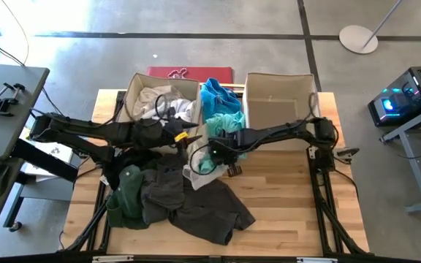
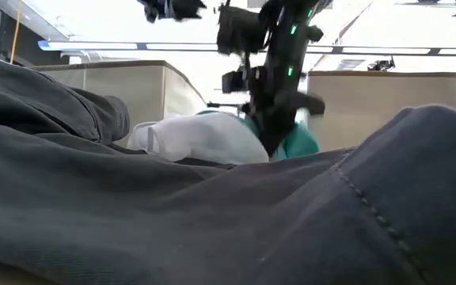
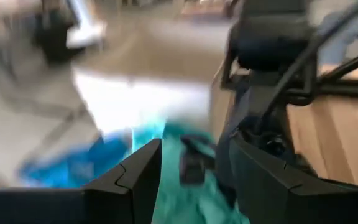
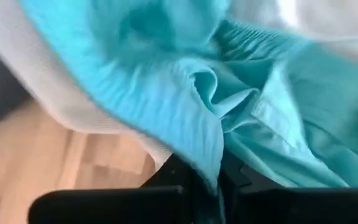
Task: Sort clothes
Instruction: Put the light blue shorts into the left laundry organizer
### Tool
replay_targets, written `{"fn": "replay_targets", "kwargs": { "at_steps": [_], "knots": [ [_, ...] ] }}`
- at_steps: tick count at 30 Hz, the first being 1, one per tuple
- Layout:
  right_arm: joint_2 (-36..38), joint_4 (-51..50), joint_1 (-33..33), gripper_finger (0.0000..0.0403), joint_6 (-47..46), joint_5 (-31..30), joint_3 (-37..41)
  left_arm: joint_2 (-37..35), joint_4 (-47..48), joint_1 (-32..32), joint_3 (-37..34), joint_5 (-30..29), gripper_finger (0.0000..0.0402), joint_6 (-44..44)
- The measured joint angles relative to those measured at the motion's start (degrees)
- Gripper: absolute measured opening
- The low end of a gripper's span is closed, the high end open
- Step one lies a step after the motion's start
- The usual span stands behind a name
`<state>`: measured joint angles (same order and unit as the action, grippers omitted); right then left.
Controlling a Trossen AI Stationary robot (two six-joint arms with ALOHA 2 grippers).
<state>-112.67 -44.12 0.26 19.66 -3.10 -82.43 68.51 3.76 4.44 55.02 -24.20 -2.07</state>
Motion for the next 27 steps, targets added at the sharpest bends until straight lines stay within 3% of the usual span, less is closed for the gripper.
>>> {"fn": "replay_targets", "kwargs": {
  "at_steps": [5,11,17,23,27],
  "knots": [
    [9.65,-1.44,-5.81,0.0008,1.01,-8.14,1.73,-0.02,-8.22,5.01,0.04,-2.0,0.0179,-12.69],
    [27.57,1.82,-13.15,0.0006,-4.01,-18.95,8.59,0.23,-10.74,10.99,0.04,-7.31,0.0179,-18.28],
    [44.18,17.51,-24.28,0.0005,-9.77,-22.9,17.65,3.01,-16.86,13.47,0.04,-8.43,0.0179,-22.71],
    [50.4,33.08,-40.39,0.0003,-3.14,-23.07,18.85,5.74,-21.44,13.22,0.04,-8.48,0.0179,-26.14],
    [51.11,41.59,-44.64,0.0002,2.25,-27.27,18.84,6.51,-22.13,12.76,0.04,-8.49,0.0179,-26.11]
  ]
}}
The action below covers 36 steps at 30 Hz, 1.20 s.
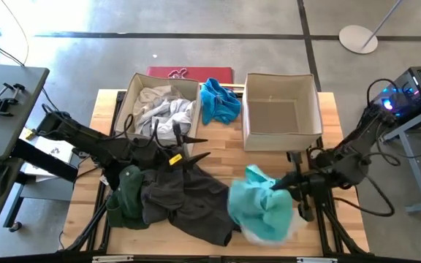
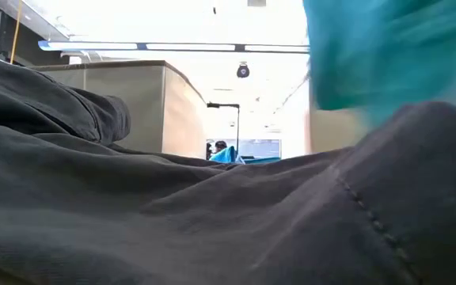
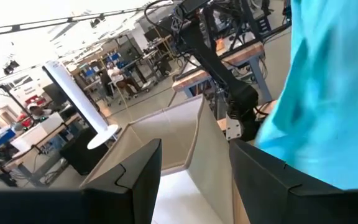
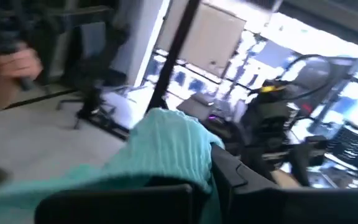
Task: Sort clothes
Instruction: Put the light blue shorts into the left laundry organizer
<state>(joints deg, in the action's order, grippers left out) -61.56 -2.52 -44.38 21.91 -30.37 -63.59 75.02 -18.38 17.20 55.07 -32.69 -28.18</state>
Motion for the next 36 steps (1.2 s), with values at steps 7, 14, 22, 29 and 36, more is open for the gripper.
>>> {"fn": "replay_targets", "kwargs": {
  "at_steps": [7,14,22,29,36],
  "knots": [
    [-2.43,0.01,8.01,0.0001,-6.76,-6.42,4.53,0.14,0.1,0.02,0.0,0.02,0.0179,0.59],
    [-6.9,0.43,17.12,0.0003,-11.7,4.1,16.61,0.14,1.78,0.02,0.0,0.02,0.0179,0.74],
    [-14.33,-3.26,14.69,0.0029,-10.08,16.71,19.84,0.14,5.35,0.02,0.0,-0.04,0.0179,3.84],
    [-17.53,-21.73,11.52,0.0061,-15.69,12.34,4.86,0.12,5.56,0.02,0.0,-0.09,0.0179,4.59],
    [-19.8,-35.81,9.45,0.0148,-34.93,23.89,-4.02,0.12,8.56,0.02,0.0,-0.22,0.0179,6.02]
  ]
}}
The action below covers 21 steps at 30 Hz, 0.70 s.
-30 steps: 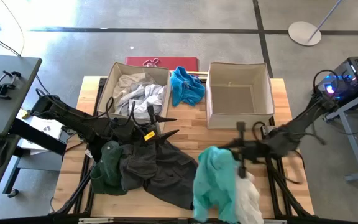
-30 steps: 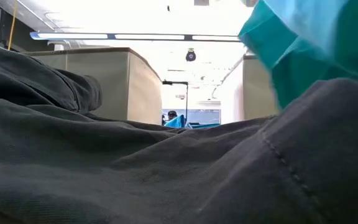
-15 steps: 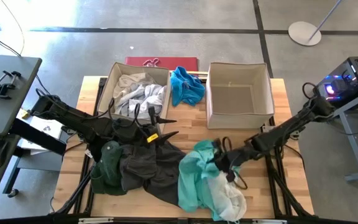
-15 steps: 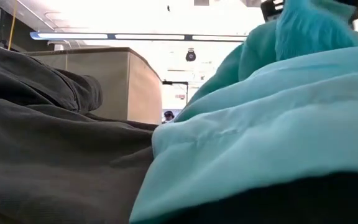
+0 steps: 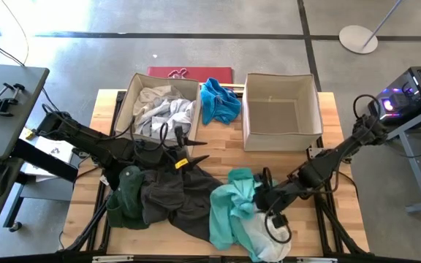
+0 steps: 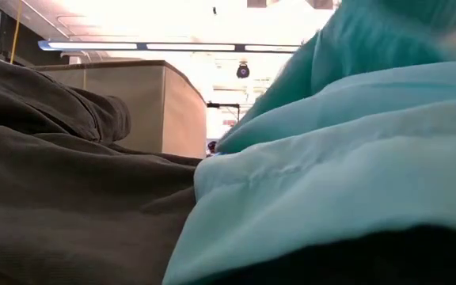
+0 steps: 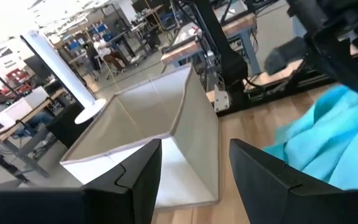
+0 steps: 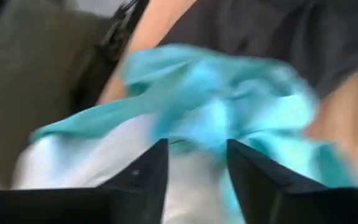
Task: Sort clothes
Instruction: Put the light blue shorts into the left laundry organizer
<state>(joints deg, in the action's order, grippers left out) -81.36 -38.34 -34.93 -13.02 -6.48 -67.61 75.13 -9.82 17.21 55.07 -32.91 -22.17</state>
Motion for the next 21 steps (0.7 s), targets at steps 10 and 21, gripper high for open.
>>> {"fn": "replay_targets", "kwargs": {
  "at_steps": [10,21],
  "knots": [
    [-8.28,-5.72,-3.67,0.0299,-7.05,1.56,-0.02,0.0,4.49,0.0,0.0,-0.96,0.0179,4.23],
    [-20.88,-1.99,5.15,0.0233,5.85,6.16,7.15,0.0,6.8,0.0,0.0,-1.01,0.0179,7.12]
  ]
}}
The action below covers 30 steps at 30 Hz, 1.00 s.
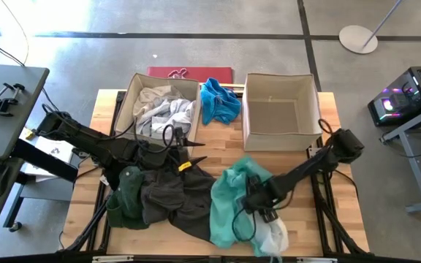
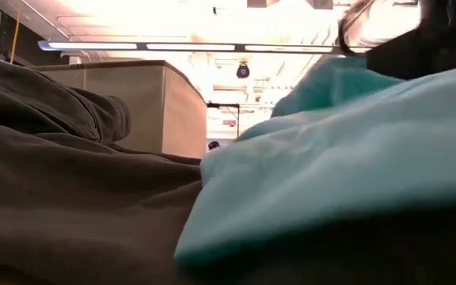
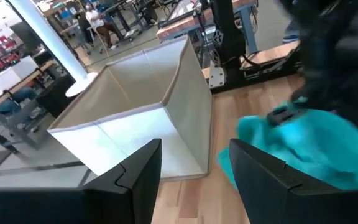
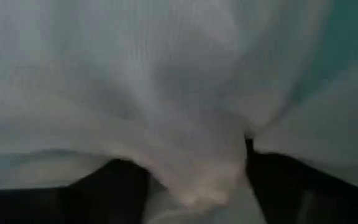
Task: Sort clothes
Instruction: Put the light blue shorts into the left laundry organizer
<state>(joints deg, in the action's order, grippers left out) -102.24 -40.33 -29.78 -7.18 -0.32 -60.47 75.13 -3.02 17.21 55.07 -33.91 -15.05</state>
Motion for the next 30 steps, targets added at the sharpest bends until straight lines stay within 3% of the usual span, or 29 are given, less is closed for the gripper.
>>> {"fn": "replay_targets", "kwargs": {
  "at_steps": [6,8,15,19,22,26,30],
  "knots": [
    [3.68,7.95,1.0,0.0045,-4.22,2.59,8.09,0.76,-1.71,0.32,0.0,-0.11,0.0179,0.29],
    [6.46,7.99,0.93,0.0017,-6.24,0.98,8.17,2.13,-4.98,1.11,-0.02,-0.43,0.0179,-2.35],
    [20.69,9.0,-1.01,0.0009,-8.22,-20.51,4.27,12.05,-25.15,2.38,0.0,-0.7,0.0179,-10.56],
    [27.8,12.52,-3.64,0.001,-12.6,-31.63,4.76,16.82,-33.37,1.08,0.0,-1.14,0.0179,-7.94],
    [29.66,15.13,-6.71,0.0007,-13.51,-39.55,7.62,19.37,-38.07,0.18,-0.01,2.3,0.0179,-2.99],
    [29.66,24.72,-7.96,0.0005,-14.52,-43.93,13.23,20.82,-40.66,-1.01,-0.02,13.42,0.0179,-0.35],
    [28.28,39.64,-5.93,0.0006,-13.42,-44.23,19.22,20.9,-39.61,-2.23,-0.01,18.82,0.0187,4.24]
  ]
}}
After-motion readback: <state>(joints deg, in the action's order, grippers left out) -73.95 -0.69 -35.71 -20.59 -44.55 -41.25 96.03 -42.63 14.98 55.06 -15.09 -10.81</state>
